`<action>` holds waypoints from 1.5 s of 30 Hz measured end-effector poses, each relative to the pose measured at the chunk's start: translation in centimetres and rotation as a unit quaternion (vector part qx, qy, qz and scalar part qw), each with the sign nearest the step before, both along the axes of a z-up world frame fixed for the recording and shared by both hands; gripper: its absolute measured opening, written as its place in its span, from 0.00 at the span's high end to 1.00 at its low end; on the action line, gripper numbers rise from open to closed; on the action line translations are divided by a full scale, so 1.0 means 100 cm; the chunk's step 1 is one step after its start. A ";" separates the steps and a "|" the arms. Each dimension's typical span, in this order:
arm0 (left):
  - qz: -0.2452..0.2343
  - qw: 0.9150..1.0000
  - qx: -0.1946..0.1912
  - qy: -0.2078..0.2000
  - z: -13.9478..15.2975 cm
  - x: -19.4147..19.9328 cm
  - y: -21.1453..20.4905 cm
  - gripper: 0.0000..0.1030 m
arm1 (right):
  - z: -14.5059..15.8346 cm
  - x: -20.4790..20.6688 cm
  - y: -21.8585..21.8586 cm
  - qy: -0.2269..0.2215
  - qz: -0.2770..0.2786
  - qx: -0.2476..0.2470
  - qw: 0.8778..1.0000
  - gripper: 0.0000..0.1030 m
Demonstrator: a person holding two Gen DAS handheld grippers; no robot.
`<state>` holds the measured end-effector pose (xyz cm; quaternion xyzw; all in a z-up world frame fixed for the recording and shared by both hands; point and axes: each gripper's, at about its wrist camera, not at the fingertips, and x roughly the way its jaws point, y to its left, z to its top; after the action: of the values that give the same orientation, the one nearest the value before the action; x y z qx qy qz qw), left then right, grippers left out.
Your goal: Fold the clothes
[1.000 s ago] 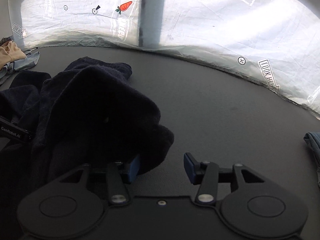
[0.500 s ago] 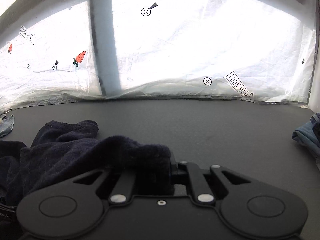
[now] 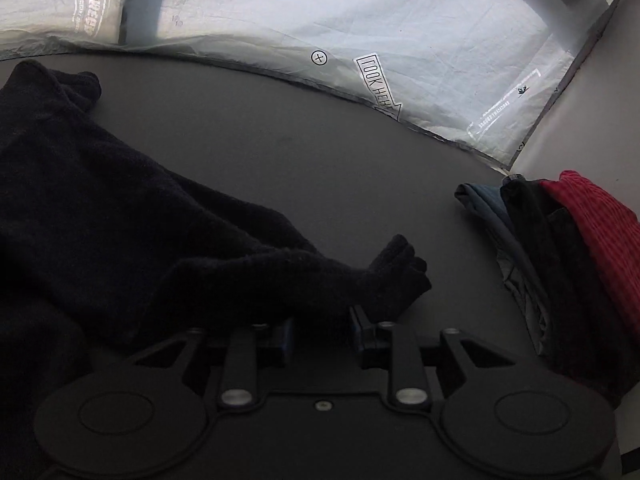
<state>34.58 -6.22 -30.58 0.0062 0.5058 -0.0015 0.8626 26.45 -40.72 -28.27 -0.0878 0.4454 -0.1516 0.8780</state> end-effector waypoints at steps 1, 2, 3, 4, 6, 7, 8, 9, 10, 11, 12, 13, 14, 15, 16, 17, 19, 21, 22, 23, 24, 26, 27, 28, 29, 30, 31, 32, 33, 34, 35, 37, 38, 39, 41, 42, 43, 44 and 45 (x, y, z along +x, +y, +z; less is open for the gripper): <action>0.000 1.000 0.000 0.000 0.000 0.001 -0.001 0.00 | -0.001 -0.007 -0.004 -0.003 -0.014 0.037 0.999 0.67; 0.000 1.000 0.000 0.001 0.000 0.002 -0.001 0.00 | -0.002 -0.013 -0.007 -0.007 -0.027 0.072 0.997 0.63; 0.000 1.000 0.000 0.001 0.001 0.001 -0.001 0.00 | 0.000 -0.018 -0.011 -0.018 -0.038 0.094 0.995 0.61; 0.000 1.000 0.000 0.001 0.001 0.001 -0.001 0.00 | 0.003 -0.022 -0.014 -0.028 -0.047 0.105 0.993 0.59; 0.000 1.000 0.001 0.001 0.001 0.001 0.000 0.00 | 0.014 -0.028 -0.026 -0.063 -0.074 0.127 0.987 0.57; 0.000 1.000 0.001 0.002 0.001 0.000 -0.001 0.00 | 0.018 -0.028 -0.032 -0.080 -0.089 0.143 0.983 0.54; 0.000 1.000 0.001 0.002 0.001 0.000 -0.001 0.00 | 0.022 -0.029 -0.038 -0.096 -0.103 0.158 0.977 0.52; 0.000 1.000 0.000 0.002 0.001 0.000 -0.001 0.00 | 0.025 -0.030 -0.043 -0.109 -0.118 0.171 0.972 0.50; -0.001 1.000 0.000 0.002 0.001 0.000 0.000 0.00 | 0.029 -0.030 -0.048 -0.124 -0.139 0.182 0.965 0.48; -0.001 1.000 0.000 0.002 0.000 0.000 0.000 0.00 | 0.033 -0.031 -0.052 -0.137 -0.159 0.192 0.959 0.48; -0.001 1.000 0.000 0.001 0.000 0.000 0.000 0.00 | 0.036 -0.030 -0.054 -0.143 -0.171 0.190 0.956 0.48; 0.000 1.000 0.000 0.000 0.000 0.000 0.000 0.00 | 0.039 -0.030 -0.055 -0.150 -0.179 0.189 0.954 0.48; 0.000 1.000 0.000 -0.001 0.000 0.000 0.000 0.00 | 0.042 -0.030 -0.056 -0.157 -0.185 0.188 0.952 0.48; 0.000 1.000 0.000 -0.001 0.000 0.000 0.000 0.00 | 0.046 -0.029 -0.057 -0.165 -0.194 0.191 0.948 0.48; 0.001 1.000 0.001 -0.002 -0.001 0.000 0.000 0.00 | 0.049 -0.028 -0.060 -0.172 -0.202 0.197 0.944 0.47; 0.001 1.000 0.001 -0.002 -0.001 0.000 0.000 0.00 | 0.052 -0.027 -0.063 -0.179 -0.208 0.204 0.940 0.47; 0.002 1.000 0.001 -0.003 -0.001 0.000 0.000 0.00 | 0.057 -0.023 -0.067 -0.186 -0.211 0.209 0.937 0.45; 0.002 1.000 0.001 -0.004 0.000 -0.001 0.000 0.00 | 0.056 -0.015 -0.067 -0.177 -0.199 0.197 0.943 0.38; 0.002 1.000 0.001 -0.004 0.000 -0.001 0.000 0.00 | 0.052 -0.011 -0.066 -0.164 -0.200 0.191 0.947 0.37; 0.002 1.000 0.001 -0.005 0.000 -0.001 0.000 0.00 | 0.048 -0.006 -0.065 -0.150 -0.202 0.184 0.950 0.37; 0.002 1.000 0.001 -0.005 0.000 -0.002 0.000 0.00 | 0.039 0.000 -0.066 -0.129 -0.211 0.179 0.952 0.37; 0.001 1.000 0.000 -0.006 0.000 -0.002 0.000 0.00 | 0.021 0.008 -0.069 -0.085 -0.235 0.170 0.953 0.37; 0.001 1.000 0.000 -0.007 0.000 -0.003 0.000 0.00 | 0.011 0.012 -0.070 -0.058 -0.247 0.165 0.953 0.36; 0.001 1.000 0.000 -0.008 0.000 -0.003 0.001 0.00 | 0.001 0.016 -0.072 -0.028 -0.259 0.161 0.952 0.33; 0.000 1.000 0.000 -0.010 -0.001 -0.004 0.001 0.00 | -0.005 0.018 -0.073 -0.014 -0.267 0.160 0.950 0.33; -0.001 1.000 0.000 -0.012 -0.001 -0.004 0.001 0.00 | -0.012 0.018 -0.076 -0.007 -0.276 0.166 0.947 0.33; -0.002 1.000 -0.001 -0.014 -0.001 -0.004 0.001 0.00 | -0.015 0.017 -0.080 -0.011 -0.281 0.177 0.943 0.33; -0.002 1.000 -0.001 -0.015 -0.001 -0.005 0.001 0.00 | -0.017 0.016 -0.083 -0.017 -0.284 0.189 0.940 0.34; -0.002 1.000 -0.001 -0.016 -0.001 -0.005 0.001 0.00 | -0.018 0.015 -0.086 -0.024 -0.284 0.196 0.938 0.35; -0.002 1.000 -0.001 -0.017 -0.001 -0.005 0.001 0.00 | -0.018 0.015 -0.088 -0.028 -0.280 0.197 0.939 0.34; -0.002 1.000 -0.001 -0.018 0.000 -0.006 0.001 0.00 | -0.019 0.015 -0.090 -0.032 -0.274 0.197 0.941 0.39; -0.002 1.000 -0.001 -0.019 0.000 -0.006 0.001 0.00 | -0.018 0.017 -0.089 -0.040 -0.239 0.175 0.954 0.62; -0.002 1.000 -0.001 -0.020 0.000 -0.006 0.001 0.00 | -0.018 0.017 -0.089 -0.044 -0.226 0.166 0.959 0.73; -0.002 1.000 -0.001 -0.020 0.000 -0.006 0.001 0.00 | -0.017 0.018 -0.090 -0.048 -0.213 0.156 0.963 0.81; -0.001 1.000 -0.001 -0.019 0.001 -0.006 0.001 0.00 | -0.015 0.015 -0.092 -0.052 -0.194 0.131 0.971 0.92; -0.001 1.000 -0.001 -0.018 0.001 -0.006 0.001 0.00 | -0.013 0.013 -0.094 -0.055 -0.185 0.117 0.974 0.92; -0.001 1.000 -0.001 -0.018 0.001 -0.005 0.001 0.00 | -0.013 0.011 -0.099 -0.054 -0.181 0.096 0.977 0.92; -0.001 1.000 -0.001 -0.018 0.002 -0.005 0.001 0.00 | -0.013 0.010 -0.104 -0.053 -0.178 0.075 0.980 0.92; -0.001 1.000 0.000 -0.017 0.002 -0.005 0.000 0.00 | -0.014 0.007 -0.114 -0.052 -0.186 0.059 0.979 0.92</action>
<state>34.08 -6.17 -30.41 0.0063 0.4907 -0.0023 0.8713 27.19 -52.17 -29.63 0.0571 0.4155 -0.2904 0.8601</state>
